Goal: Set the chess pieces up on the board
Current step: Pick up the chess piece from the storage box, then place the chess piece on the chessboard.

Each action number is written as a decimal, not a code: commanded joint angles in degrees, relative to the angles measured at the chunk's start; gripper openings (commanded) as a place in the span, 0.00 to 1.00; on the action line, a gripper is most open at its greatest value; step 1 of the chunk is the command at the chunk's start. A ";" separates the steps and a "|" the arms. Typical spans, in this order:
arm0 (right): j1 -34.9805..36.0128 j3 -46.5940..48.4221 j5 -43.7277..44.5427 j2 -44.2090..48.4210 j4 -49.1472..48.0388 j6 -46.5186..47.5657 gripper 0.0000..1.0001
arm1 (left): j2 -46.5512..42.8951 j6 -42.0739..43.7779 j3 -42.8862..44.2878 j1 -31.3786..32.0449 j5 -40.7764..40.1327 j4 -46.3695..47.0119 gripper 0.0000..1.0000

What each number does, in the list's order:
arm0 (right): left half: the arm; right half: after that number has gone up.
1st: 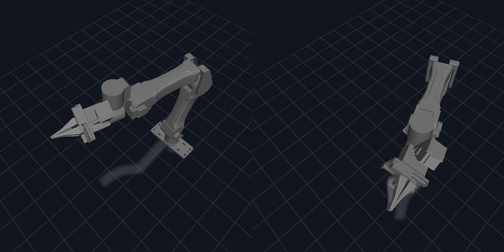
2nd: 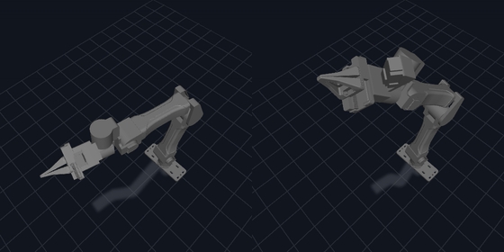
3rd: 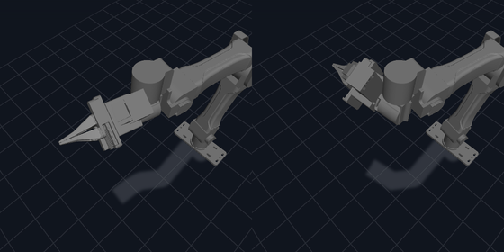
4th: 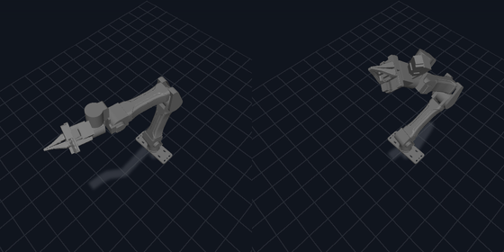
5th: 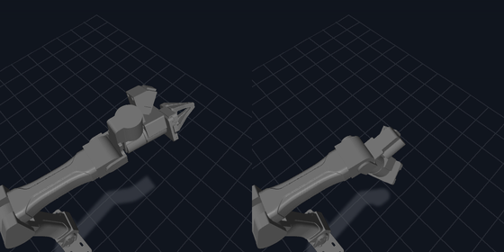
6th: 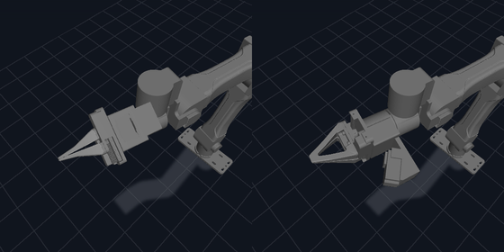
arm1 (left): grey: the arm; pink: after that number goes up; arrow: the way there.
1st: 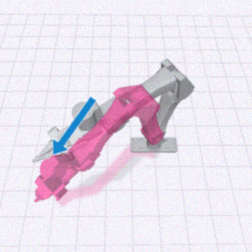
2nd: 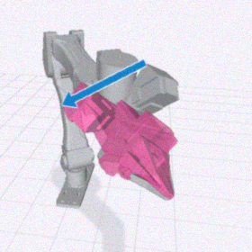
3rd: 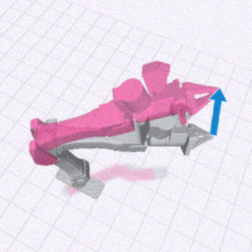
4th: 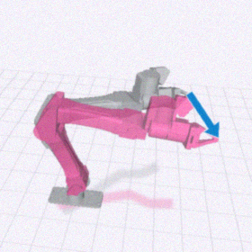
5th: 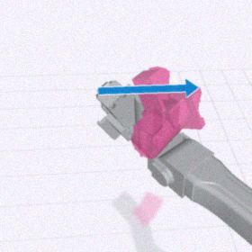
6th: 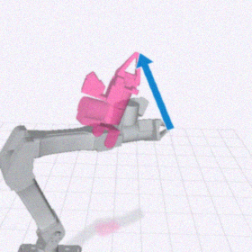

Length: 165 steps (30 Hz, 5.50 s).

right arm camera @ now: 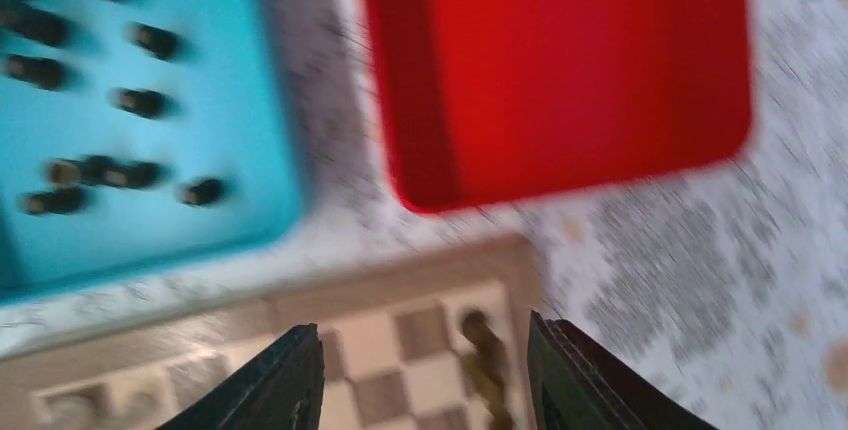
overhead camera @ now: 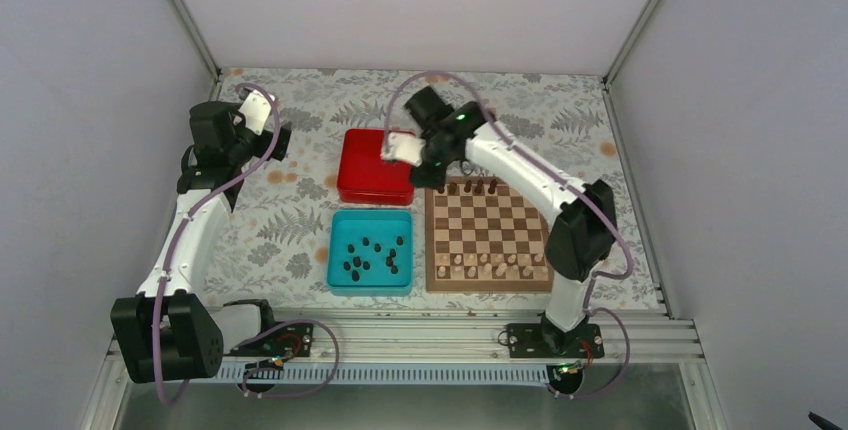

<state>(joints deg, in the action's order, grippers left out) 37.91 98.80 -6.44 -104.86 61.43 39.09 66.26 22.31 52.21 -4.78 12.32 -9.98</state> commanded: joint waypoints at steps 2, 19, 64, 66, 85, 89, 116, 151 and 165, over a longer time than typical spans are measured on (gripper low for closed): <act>12.28 3.93 1.15 -4.31 2.95 -1.81 0.54 | 0.09 0.65 0.06 -0.32 0.56 0.40 1.00; 25.20 8.11 -3.41 -19.90 -0.08 0.28 0.45 | 0.07 0.72 -0.35 -0.32 0.07 0.90 1.00; 1.12 9.79 -3.03 -1.19 5.03 -1.83 0.06 | -0.06 0.90 -0.97 -0.50 0.16 1.20 1.00; -6.07 8.43 -4.10 0.98 6.12 -1.32 0.07 | -0.12 0.90 -0.87 -0.50 0.16 1.19 1.00; -33.66 -22.29 -9.94 5.25 -3.89 6.05 0.09 | -0.25 0.55 -0.18 -0.49 1.04 0.57 1.00; -33.67 -22.41 -10.22 3.76 -4.82 5.83 0.09 | -0.18 0.64 -0.34 -0.50 0.96 0.59 1.00; -33.87 -19.48 -3.02 -0.47 -4.87 4.16 0.10 | 0.45 0.85 -0.61 -0.50 0.87 0.92 1.00; -33.92 -20.05 -1.43 -1.63 -2.71 5.38 0.21 | 0.38 0.98 -0.67 -0.49 0.87 0.84 1.00; -24.07 -9.78 -5.91 6.38 2.41 3.62 0.51 | 0.45 0.90 -0.53 -0.50 0.87 0.84 1.00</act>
<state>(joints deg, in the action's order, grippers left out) 6.22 85.82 -9.78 -104.01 61.54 44.12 66.48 23.00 51.42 -5.04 12.34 -9.91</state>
